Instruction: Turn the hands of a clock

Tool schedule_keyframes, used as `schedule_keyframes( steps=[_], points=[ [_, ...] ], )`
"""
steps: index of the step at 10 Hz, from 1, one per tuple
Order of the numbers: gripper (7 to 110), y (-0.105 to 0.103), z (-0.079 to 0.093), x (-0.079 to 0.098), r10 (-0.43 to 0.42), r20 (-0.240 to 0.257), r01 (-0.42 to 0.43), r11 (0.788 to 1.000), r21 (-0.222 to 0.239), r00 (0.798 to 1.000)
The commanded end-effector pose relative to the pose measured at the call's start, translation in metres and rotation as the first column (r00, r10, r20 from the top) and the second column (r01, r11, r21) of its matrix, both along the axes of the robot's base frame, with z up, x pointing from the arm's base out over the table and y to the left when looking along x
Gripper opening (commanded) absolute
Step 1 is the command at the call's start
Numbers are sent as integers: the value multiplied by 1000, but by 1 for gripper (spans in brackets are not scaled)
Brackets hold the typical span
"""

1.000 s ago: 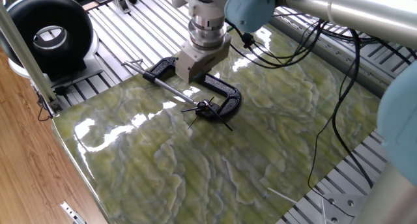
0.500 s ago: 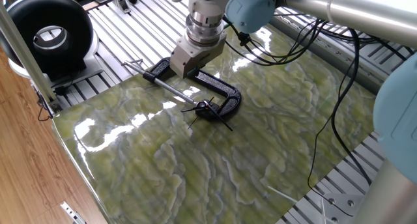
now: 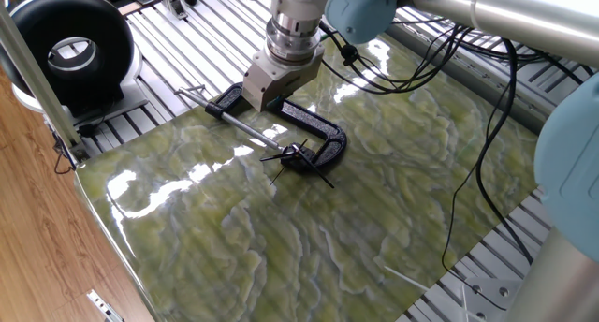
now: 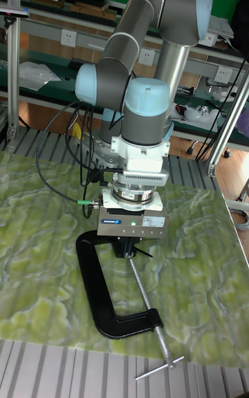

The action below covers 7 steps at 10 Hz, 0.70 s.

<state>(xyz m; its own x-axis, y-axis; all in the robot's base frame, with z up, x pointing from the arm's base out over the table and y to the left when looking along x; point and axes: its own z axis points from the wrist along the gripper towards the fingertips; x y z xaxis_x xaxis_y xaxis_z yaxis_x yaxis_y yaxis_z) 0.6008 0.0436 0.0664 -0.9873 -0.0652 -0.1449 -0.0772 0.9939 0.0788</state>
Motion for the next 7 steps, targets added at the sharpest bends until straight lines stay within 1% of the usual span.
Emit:
schedule_keyframes(
  steps=[1,4,7],
  points=[
    [7,2,2,-1,-6,-8,6,1000,16,1000],
    [7,5,2,-2,-6,-8,6,1000,27,1000],
    [7,5,3,-3,-4,-11,5,1000,25,1000]
  ],
)
